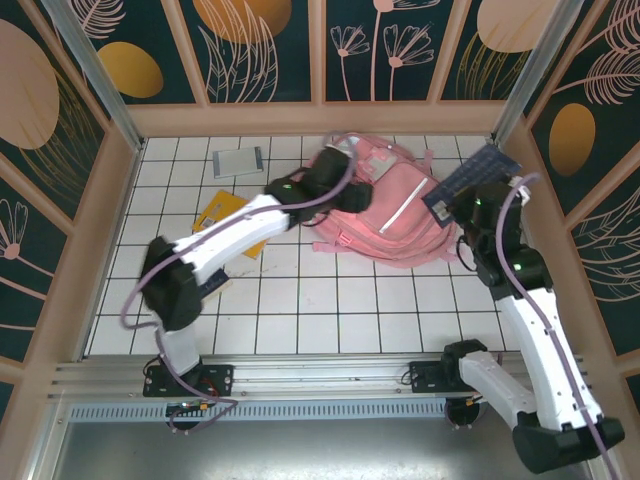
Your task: Pack books, pencil case, and school supplies into a backpack
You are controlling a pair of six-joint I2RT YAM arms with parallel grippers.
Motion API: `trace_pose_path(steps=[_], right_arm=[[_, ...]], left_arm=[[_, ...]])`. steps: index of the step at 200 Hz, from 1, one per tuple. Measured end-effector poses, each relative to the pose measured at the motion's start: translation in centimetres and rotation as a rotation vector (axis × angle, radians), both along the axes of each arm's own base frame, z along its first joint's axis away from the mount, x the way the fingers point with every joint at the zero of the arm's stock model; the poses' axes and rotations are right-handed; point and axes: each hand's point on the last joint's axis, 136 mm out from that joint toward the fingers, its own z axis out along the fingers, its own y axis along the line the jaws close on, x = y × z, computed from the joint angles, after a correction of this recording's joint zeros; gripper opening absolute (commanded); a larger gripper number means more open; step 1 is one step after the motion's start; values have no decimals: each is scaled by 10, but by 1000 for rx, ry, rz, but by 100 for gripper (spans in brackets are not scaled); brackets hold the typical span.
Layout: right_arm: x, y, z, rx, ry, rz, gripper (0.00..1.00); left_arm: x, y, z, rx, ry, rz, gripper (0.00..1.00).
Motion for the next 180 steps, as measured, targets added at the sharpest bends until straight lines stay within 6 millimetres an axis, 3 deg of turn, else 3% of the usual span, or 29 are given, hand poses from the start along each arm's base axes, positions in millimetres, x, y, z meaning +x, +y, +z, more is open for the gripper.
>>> trace_pose_path(steps=[30,61,130,180], right_arm=[[-19,-32,0,-49,17,-109,0],[-31,-44,5,-89,4,-151,0],[-36,-47,6,-129,-2,-146,0],[-35,-45,-14,-140,43,-126,0]], left_arm=[[-3,-71,-30,146,-47,-72,82],[-5,-115,-45,227,-122,-93,84],[-1,-111,-98,390,-143,-71,85],[-1,-116,-114,392,-132,-78,87]])
